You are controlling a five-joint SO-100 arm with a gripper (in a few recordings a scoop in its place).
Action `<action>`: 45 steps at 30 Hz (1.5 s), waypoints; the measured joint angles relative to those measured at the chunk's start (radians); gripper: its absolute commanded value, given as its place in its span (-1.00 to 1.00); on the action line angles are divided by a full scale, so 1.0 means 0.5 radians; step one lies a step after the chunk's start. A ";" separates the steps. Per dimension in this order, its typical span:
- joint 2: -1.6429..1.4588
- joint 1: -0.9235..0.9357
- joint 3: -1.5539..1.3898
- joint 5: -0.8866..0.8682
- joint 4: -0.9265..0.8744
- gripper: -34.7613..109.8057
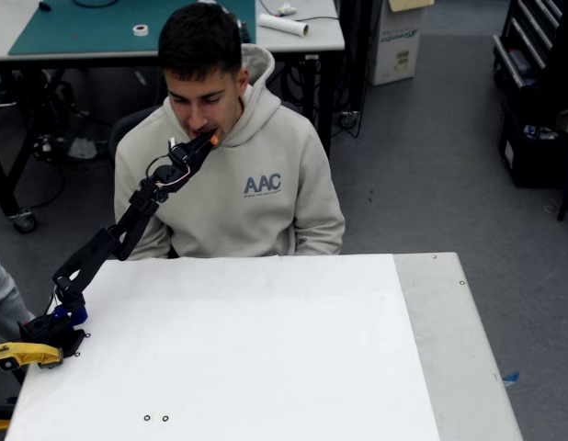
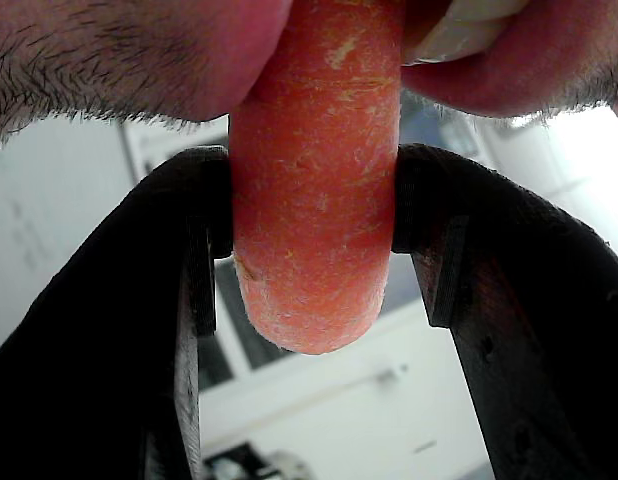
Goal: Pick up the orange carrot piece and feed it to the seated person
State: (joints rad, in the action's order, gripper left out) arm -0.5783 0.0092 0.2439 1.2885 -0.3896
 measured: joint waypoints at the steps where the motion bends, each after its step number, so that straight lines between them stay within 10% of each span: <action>1: 0.000 0.000 0.000 0.000 0.000 -0.55; 19: 0.003 0.107 0.000 0.015 0.018 -0.20; 45: 0.003 0.387 -0.028 -0.021 0.018 -0.55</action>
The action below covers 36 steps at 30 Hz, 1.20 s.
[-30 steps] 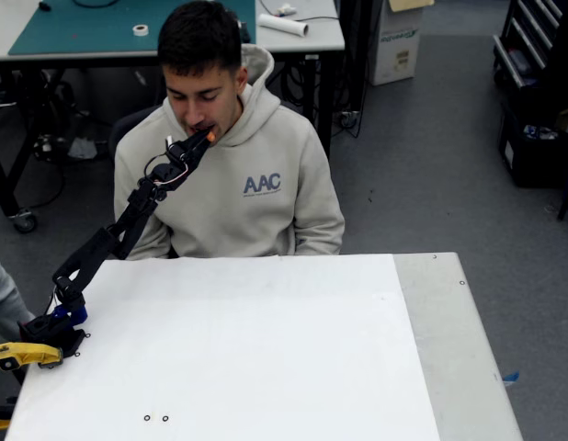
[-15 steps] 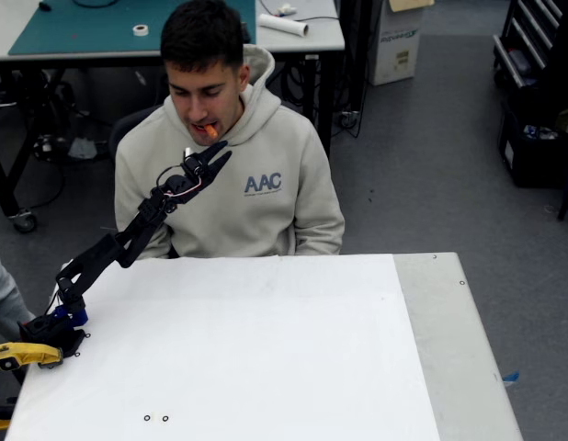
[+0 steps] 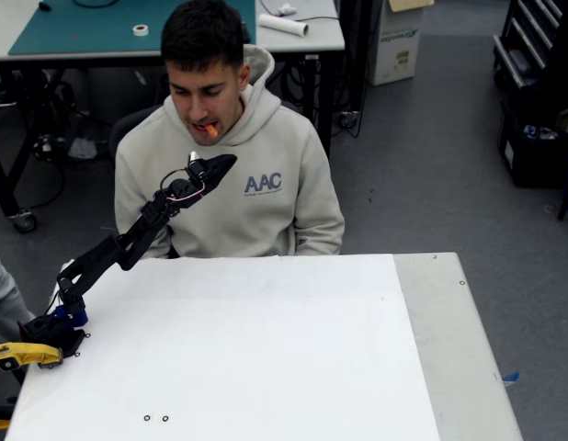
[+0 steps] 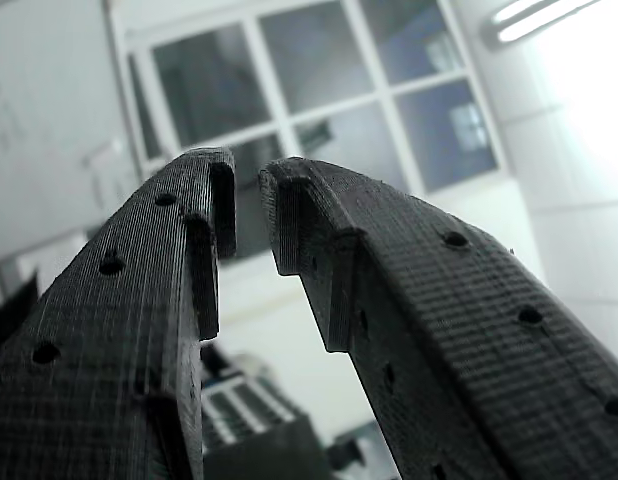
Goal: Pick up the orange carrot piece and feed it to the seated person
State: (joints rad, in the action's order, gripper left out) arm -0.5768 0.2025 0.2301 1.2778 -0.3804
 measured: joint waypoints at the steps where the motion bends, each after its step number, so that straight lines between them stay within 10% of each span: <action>1: -0.003 0.000 -0.052 -0.003 0.000 -0.55; 36: -3.019 0.037 -4.633 -1.933 0.000 -0.55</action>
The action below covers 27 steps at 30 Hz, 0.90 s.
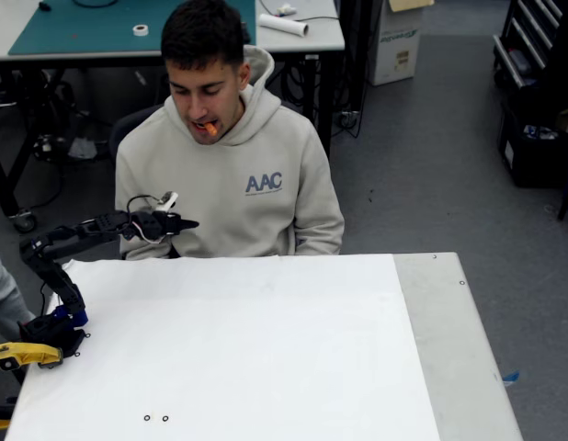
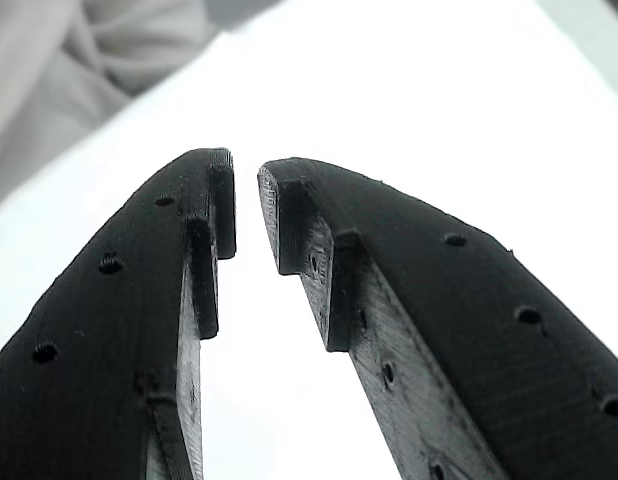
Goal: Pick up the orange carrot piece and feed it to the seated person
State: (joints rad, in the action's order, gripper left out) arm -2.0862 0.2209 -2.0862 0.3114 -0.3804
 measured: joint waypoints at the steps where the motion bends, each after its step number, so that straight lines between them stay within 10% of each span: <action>1: -0.071 -0.003 -0.080 -0.058 0.000 -0.55; 27: -2.313 -0.451 -1.936 -0.298 -0.018 -0.55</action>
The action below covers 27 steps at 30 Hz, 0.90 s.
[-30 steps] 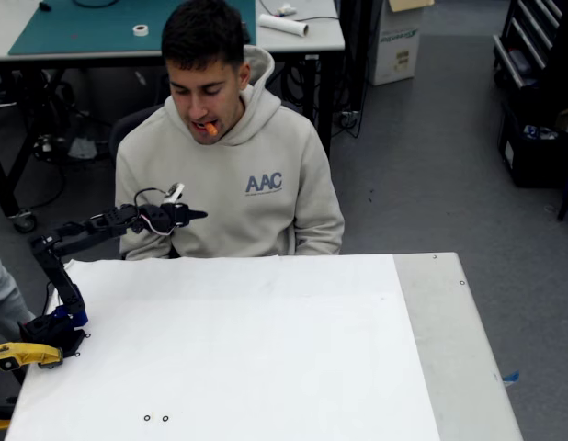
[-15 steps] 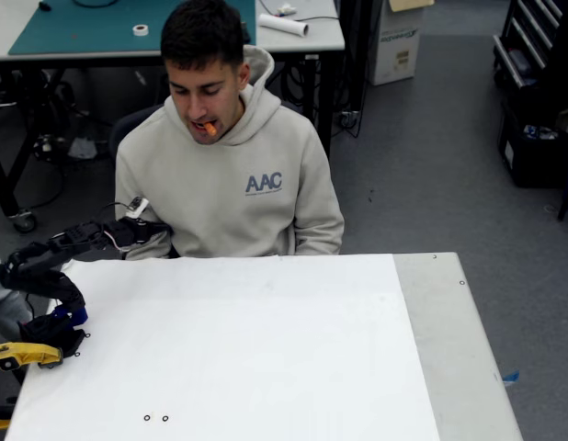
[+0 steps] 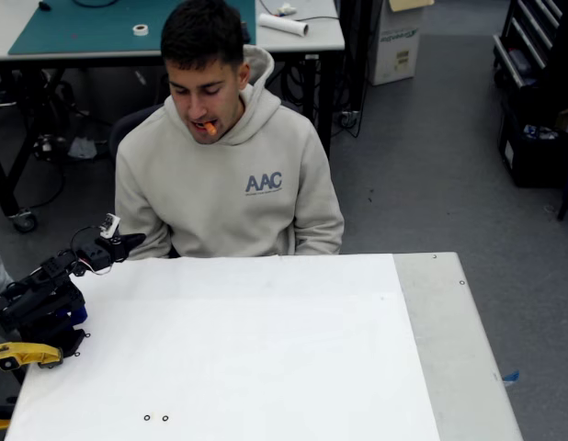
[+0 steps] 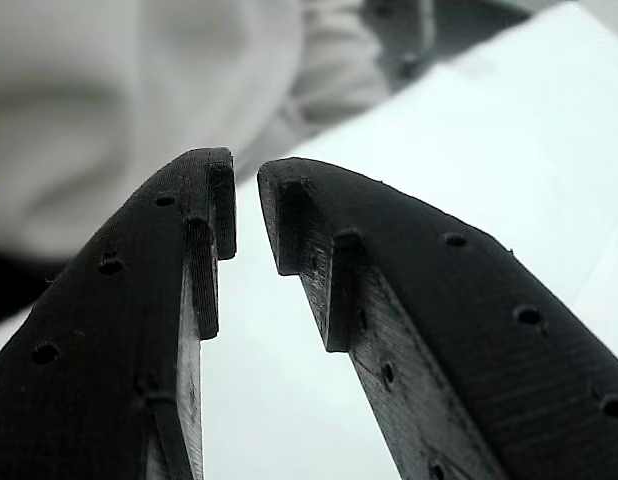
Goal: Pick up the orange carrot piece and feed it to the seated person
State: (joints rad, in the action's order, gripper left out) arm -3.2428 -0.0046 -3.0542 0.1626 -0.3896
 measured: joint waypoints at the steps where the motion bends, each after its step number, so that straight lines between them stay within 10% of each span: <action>1: -0.003 0.021 0.000 0.000 -0.028 -0.55; 27: -0.015 0.015 0.117 0.000 -1.537 -0.55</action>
State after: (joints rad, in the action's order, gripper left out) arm -3.2505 0.0031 -2.9959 0.1626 -1.1582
